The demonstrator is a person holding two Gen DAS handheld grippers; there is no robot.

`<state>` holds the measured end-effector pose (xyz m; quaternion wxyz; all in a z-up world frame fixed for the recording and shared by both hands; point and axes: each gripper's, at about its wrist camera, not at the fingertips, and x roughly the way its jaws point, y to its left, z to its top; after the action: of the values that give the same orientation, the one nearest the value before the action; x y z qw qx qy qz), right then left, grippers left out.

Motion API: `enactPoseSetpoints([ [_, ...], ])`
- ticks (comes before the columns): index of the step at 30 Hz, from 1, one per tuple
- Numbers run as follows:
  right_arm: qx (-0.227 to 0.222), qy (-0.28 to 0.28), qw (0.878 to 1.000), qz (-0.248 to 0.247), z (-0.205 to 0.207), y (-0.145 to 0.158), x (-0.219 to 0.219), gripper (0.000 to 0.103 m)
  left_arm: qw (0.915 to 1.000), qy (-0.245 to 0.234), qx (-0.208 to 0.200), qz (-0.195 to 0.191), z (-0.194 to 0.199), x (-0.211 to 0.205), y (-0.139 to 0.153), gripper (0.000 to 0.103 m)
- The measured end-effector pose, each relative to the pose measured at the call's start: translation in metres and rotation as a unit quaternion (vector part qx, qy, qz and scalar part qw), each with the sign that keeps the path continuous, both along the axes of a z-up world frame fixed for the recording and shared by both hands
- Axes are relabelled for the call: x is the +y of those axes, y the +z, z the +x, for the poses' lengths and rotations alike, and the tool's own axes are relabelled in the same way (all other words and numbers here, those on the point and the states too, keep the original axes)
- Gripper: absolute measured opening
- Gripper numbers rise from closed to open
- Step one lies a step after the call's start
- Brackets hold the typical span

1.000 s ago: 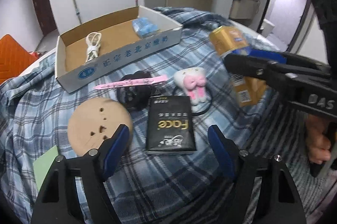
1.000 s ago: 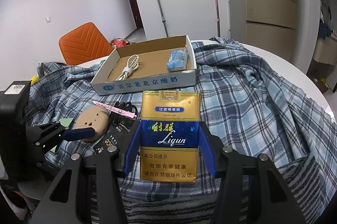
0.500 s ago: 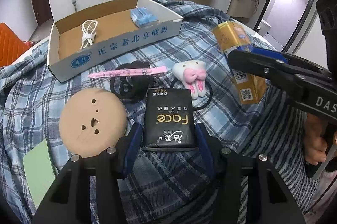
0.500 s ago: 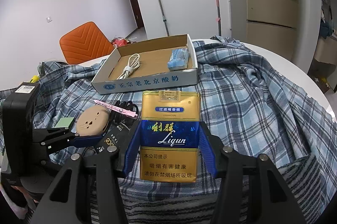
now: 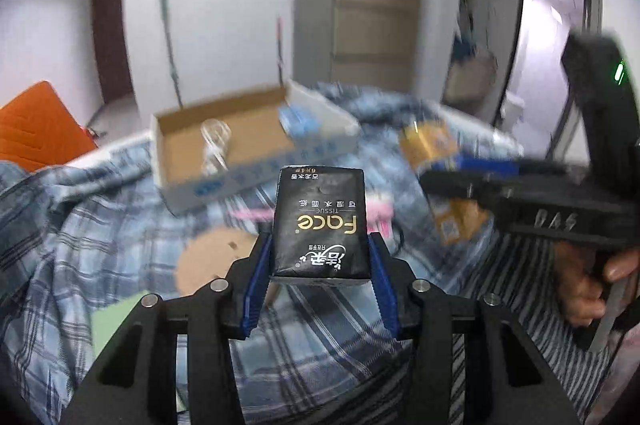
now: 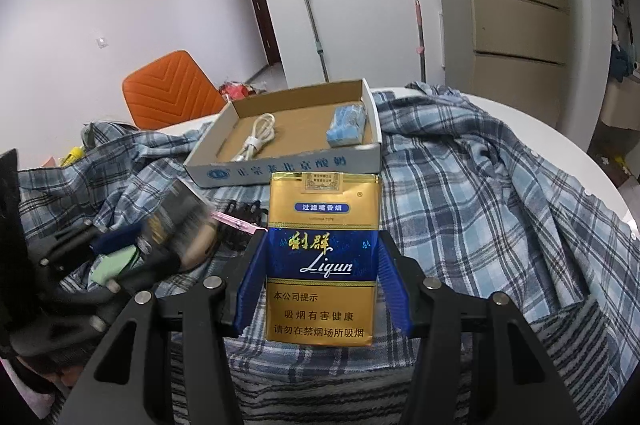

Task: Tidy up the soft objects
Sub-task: 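Grasp the black Face tissue pack with the left gripper while the right holds the cigarette pack, then carry the tissue pack left and cigarette pack right over the box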

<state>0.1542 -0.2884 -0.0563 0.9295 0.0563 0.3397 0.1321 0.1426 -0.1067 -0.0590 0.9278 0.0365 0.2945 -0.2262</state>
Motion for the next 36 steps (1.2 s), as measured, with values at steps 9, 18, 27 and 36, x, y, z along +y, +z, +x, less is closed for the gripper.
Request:
enactPoseSetpoints([
  [9,-0.018,0.009,1.0,-0.004,-0.004,0.004,0.005,0.052,0.9947,0.047,-0.091,-0.013,-0.025,0.012,0.022,0.049],
  [18,-0.052,0.017,0.998,-0.027,-0.016,0.027,0.015,0.052,0.9809,0.088,-0.172,-0.018,-0.041,0.024,0.067,0.049],
  [27,-0.158,0.015,0.987,-0.04,-0.013,0.119,0.024,0.052,0.9685,0.123,-0.211,-0.047,-0.029,0.03,0.142,0.049],
  [36,-0.244,-0.018,0.969,-0.032,0.039,0.206,0.038,0.053,0.9542,0.177,-0.231,-0.069,0.015,0.029,0.21,0.049],
])
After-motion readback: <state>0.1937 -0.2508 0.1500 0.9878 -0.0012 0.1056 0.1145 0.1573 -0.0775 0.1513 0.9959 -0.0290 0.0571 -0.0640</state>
